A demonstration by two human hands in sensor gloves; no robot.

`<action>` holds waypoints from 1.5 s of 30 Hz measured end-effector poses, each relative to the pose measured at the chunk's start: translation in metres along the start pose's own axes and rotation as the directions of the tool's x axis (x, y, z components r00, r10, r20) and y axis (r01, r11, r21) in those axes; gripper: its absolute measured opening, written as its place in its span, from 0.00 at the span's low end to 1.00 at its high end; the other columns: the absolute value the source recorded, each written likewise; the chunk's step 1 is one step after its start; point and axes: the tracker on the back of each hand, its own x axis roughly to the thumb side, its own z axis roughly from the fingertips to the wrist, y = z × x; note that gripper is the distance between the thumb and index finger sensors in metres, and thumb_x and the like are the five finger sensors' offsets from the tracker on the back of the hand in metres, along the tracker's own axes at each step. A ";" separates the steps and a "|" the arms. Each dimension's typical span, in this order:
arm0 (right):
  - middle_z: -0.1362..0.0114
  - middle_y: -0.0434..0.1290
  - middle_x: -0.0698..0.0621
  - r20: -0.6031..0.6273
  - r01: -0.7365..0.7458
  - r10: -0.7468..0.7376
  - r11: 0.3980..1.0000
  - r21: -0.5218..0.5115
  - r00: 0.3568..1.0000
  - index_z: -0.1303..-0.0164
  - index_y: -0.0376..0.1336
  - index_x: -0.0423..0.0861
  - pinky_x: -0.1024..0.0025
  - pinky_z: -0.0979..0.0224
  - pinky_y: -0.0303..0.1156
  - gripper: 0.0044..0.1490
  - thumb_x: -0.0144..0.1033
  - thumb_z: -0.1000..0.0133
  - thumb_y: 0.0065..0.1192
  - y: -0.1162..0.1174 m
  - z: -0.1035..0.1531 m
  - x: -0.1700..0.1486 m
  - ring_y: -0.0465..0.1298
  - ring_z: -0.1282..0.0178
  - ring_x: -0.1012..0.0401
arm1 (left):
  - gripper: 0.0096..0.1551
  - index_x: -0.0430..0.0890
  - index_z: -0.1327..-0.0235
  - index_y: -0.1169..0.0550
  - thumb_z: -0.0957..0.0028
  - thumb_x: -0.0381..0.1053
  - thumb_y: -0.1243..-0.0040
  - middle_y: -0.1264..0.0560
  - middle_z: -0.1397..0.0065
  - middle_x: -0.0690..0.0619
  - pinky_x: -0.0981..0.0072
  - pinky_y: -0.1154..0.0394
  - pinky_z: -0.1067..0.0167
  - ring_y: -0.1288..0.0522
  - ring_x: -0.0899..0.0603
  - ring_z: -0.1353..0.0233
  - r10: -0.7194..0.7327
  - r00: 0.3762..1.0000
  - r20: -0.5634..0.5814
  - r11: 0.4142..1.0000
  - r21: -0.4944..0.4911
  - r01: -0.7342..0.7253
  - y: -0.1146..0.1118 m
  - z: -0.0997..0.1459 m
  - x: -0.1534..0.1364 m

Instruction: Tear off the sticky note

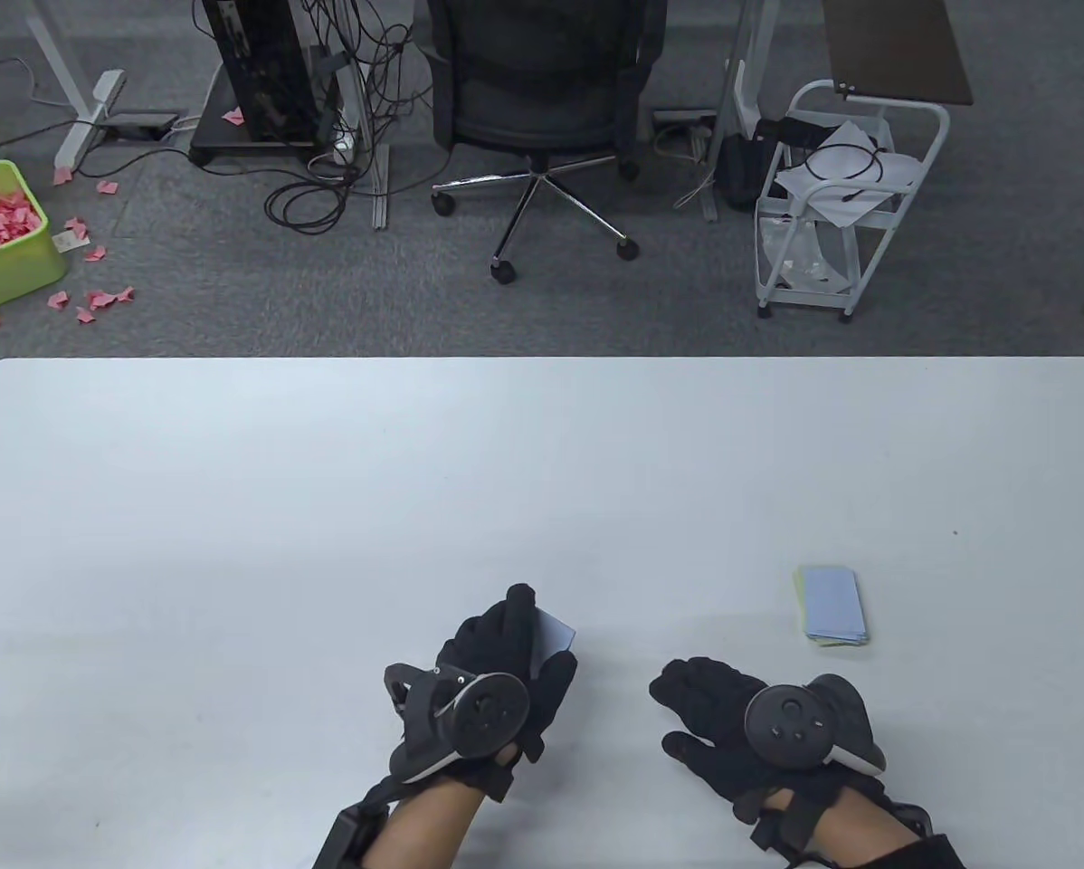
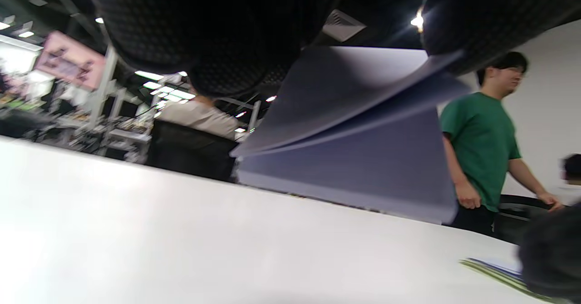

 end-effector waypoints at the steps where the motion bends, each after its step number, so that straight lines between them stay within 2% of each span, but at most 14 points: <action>1: 0.23 0.62 0.50 -0.014 0.019 -0.019 1.000 -0.009 1.000 0.31 0.58 0.51 0.48 0.25 0.62 0.39 0.59 0.48 0.61 -0.001 0.000 -0.002 0.64 0.23 0.46 | 0.50 0.29 0.23 0.31 0.40 0.66 0.34 0.25 0.29 0.35 0.45 0.21 0.46 0.21 0.32 0.40 -0.008 0.999 0.044 1.000 0.007 0.008 0.002 0.003 0.006; 4: 0.23 0.61 0.50 -0.053 0.119 -0.120 0.993 -0.021 0.991 0.30 0.57 0.51 0.49 0.25 0.63 0.40 0.60 0.48 0.60 -0.002 0.000 -0.006 0.65 0.23 0.47 | 0.50 0.29 0.23 0.31 0.40 0.66 0.34 0.26 0.29 0.35 0.44 0.21 0.45 0.21 0.31 0.40 -0.055 0.991 0.121 0.998 0.013 0.053 0.004 0.009 0.017; 7: 0.22 0.60 0.48 -0.101 0.316 -0.318 0.948 -0.035 0.943 0.28 0.55 0.50 0.49 0.26 0.64 0.42 0.63 0.47 0.57 -0.002 -0.001 -0.013 0.66 0.24 0.46 | 0.50 0.29 0.22 0.31 0.39 0.66 0.34 0.26 0.29 0.35 0.44 0.21 0.45 0.21 0.31 0.40 -0.091 0.982 0.168 0.996 0.020 0.089 0.004 0.010 0.026; 9: 0.22 0.60 0.48 -0.126 0.443 -0.444 0.896 -0.041 0.887 0.28 0.53 0.49 0.50 0.26 0.64 0.44 0.65 0.47 0.56 0.001 -0.001 -0.017 0.66 0.24 0.46 | 0.50 0.29 0.22 0.31 0.39 0.66 0.34 0.26 0.29 0.35 0.44 0.21 0.45 0.21 0.31 0.40 -0.094 0.976 0.199 0.996 0.016 0.093 0.003 0.011 0.033; 14: 0.22 0.57 0.46 -0.164 0.719 -0.710 0.695 -0.008 0.685 0.26 0.49 0.48 0.50 0.26 0.64 0.49 0.67 0.47 0.57 0.013 -0.002 -0.017 0.65 0.24 0.46 | 0.50 0.29 0.22 0.32 0.40 0.66 0.34 0.26 0.29 0.35 0.44 0.22 0.45 0.21 0.31 0.40 -0.137 0.952 0.275 0.990 0.010 0.139 -0.003 0.011 0.049; 15: 0.22 0.57 0.46 -0.166 0.737 -0.727 0.675 -0.002 0.666 0.26 0.49 0.48 0.50 0.26 0.64 0.49 0.67 0.47 0.57 0.015 -0.002 -0.017 0.65 0.24 0.46 | 0.50 0.29 0.22 0.31 0.39 0.66 0.34 0.26 0.29 0.35 0.44 0.22 0.45 0.21 0.31 0.40 -0.136 0.949 0.285 0.990 0.009 0.139 -0.004 0.011 0.051; 16: 0.22 0.57 0.46 -0.178 0.779 -0.765 0.627 0.007 0.618 0.26 0.49 0.48 0.50 0.26 0.64 0.49 0.67 0.47 0.58 0.019 -0.004 -0.016 0.65 0.24 0.46 | 0.50 0.29 0.22 0.32 0.39 0.66 0.34 0.26 0.29 0.35 0.44 0.22 0.45 0.21 0.31 0.40 -0.135 0.944 0.301 0.990 0.007 0.139 -0.005 0.011 0.055; 20: 0.22 0.58 0.47 -0.200 0.836 -0.816 0.548 0.031 0.543 0.26 0.50 0.48 0.52 0.26 0.66 0.47 0.64 0.46 0.61 0.027 -0.006 -0.011 0.67 0.25 0.48 | 0.50 0.29 0.22 0.32 0.39 0.66 0.34 0.26 0.29 0.35 0.44 0.22 0.45 0.21 0.31 0.40 -0.146 0.930 0.337 0.988 0.001 0.154 -0.009 0.012 0.063; 26: 0.28 0.67 0.49 -0.232 0.876 -0.850 0.483 0.014 0.472 0.31 0.57 0.49 0.57 0.31 0.72 0.37 0.56 0.45 0.62 0.031 -0.009 -0.006 0.75 0.32 0.52 | 0.50 0.29 0.22 0.32 0.39 0.66 0.34 0.26 0.29 0.35 0.43 0.22 0.45 0.22 0.31 0.40 -0.149 0.919 0.365 0.986 -0.013 0.165 -0.015 0.012 0.070; 31: 0.31 0.70 0.50 -0.220 0.860 -0.841 0.511 -0.019 0.495 0.34 0.59 0.48 0.59 0.34 0.74 0.35 0.54 0.45 0.64 0.031 -0.009 -0.005 0.77 0.36 0.53 | 0.50 0.29 0.22 0.31 0.39 0.66 0.34 0.26 0.29 0.35 0.43 0.22 0.45 0.22 0.31 0.40 -0.167 0.910 0.379 0.983 -0.010 0.184 -0.017 0.013 0.073; 36: 0.36 0.74 0.50 -0.222 0.823 -0.813 0.563 -0.071 0.538 0.38 0.62 0.48 0.62 0.38 0.77 0.28 0.46 0.45 0.64 0.029 -0.009 -0.006 0.81 0.41 0.56 | 0.51 0.30 0.21 0.32 0.39 0.67 0.35 0.26 0.28 0.35 0.43 0.22 0.44 0.22 0.31 0.39 -0.165 0.910 0.380 0.983 -0.012 0.184 -0.019 0.013 0.076; 40: 0.36 0.73 0.51 -0.152 0.710 -0.715 0.698 -0.096 0.682 0.38 0.62 0.50 0.62 0.38 0.76 0.26 0.42 0.46 0.62 0.018 -0.008 -0.002 0.80 0.42 0.56 | 0.51 0.30 0.20 0.34 0.36 0.69 0.42 0.28 0.27 0.35 0.43 0.23 0.44 0.23 0.31 0.38 0.079 0.962 0.260 0.993 -0.102 -0.055 -0.021 0.012 0.064; 42: 0.36 0.73 0.51 -0.111 0.674 -0.687 0.726 -0.134 0.718 0.38 0.62 0.50 0.61 0.38 0.75 0.26 0.41 0.46 0.62 0.012 -0.007 0.001 0.80 0.42 0.56 | 0.47 0.30 0.21 0.33 0.35 0.65 0.43 0.26 0.30 0.38 0.46 0.22 0.46 0.21 0.33 0.41 0.220 0.964 0.153 0.971 -0.133 -0.200 -0.023 0.011 0.057; 45: 0.35 0.72 0.51 -0.071 0.660 -0.680 0.728 -0.187 0.730 0.37 0.62 0.50 0.61 0.38 0.75 0.26 0.40 0.46 0.63 0.007 -0.004 0.003 0.79 0.42 0.55 | 0.38 0.32 0.25 0.29 0.34 0.58 0.42 0.22 0.34 0.42 0.49 0.19 0.49 0.19 0.37 0.45 0.461 0.887 -0.035 0.881 -0.101 -0.462 -0.025 0.009 0.046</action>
